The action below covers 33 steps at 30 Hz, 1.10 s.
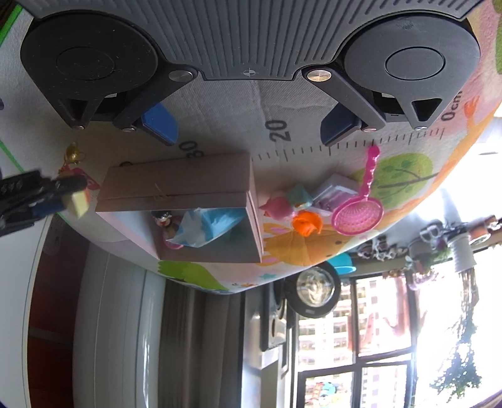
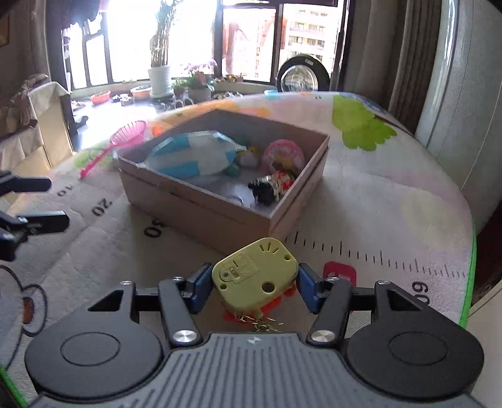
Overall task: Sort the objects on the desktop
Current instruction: 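Drop the blue pack into the box with the left gripper while the right drops Hello Kitty, then lower the right gripper to the orange pumpkin and pink pig toys beside the box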
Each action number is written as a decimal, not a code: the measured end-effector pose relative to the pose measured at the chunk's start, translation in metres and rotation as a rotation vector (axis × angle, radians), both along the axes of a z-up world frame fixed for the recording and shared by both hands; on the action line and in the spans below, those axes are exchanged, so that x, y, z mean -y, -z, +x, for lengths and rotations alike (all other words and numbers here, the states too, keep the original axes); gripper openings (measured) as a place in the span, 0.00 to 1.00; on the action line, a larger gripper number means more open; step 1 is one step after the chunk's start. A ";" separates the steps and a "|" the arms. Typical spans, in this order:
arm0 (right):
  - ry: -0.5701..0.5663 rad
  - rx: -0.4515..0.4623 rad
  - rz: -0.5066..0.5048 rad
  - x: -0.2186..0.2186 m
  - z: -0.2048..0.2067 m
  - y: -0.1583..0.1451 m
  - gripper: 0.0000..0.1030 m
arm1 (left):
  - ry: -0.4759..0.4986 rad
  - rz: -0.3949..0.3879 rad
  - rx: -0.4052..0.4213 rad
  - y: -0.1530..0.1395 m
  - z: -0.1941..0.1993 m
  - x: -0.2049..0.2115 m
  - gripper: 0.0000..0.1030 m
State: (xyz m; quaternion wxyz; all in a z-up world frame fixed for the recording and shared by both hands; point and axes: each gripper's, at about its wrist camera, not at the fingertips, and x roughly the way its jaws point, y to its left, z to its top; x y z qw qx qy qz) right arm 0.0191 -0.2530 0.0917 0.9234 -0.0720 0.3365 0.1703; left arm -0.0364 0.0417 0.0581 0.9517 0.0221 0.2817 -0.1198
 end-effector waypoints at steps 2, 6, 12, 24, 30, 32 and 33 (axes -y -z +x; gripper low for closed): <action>0.005 0.067 0.047 0.003 0.001 -0.035 0.55 | -0.004 -0.016 -0.007 0.001 0.002 -0.001 0.98; 0.039 0.195 0.095 -0.001 0.031 -0.087 0.55 | 0.000 -0.038 -0.013 0.006 0.008 0.005 0.98; 0.013 0.152 0.012 -0.041 0.085 -0.069 0.67 | -0.020 -0.020 0.005 0.018 0.008 -0.004 0.98; -0.167 -0.110 -0.071 -0.122 0.149 0.009 0.43 | -0.057 -0.130 -0.043 0.036 0.019 -0.030 0.98; -0.103 -0.284 0.111 -0.094 0.145 0.021 0.53 | -0.038 -0.148 -0.062 0.039 0.023 -0.029 0.98; -0.073 -0.330 0.180 -0.097 0.151 0.023 0.68 | -0.032 -0.145 -0.066 0.038 0.024 -0.027 0.98; -0.057 -0.344 0.194 -0.099 0.152 0.023 0.70 | -0.034 -0.141 -0.064 0.038 0.023 -0.027 0.98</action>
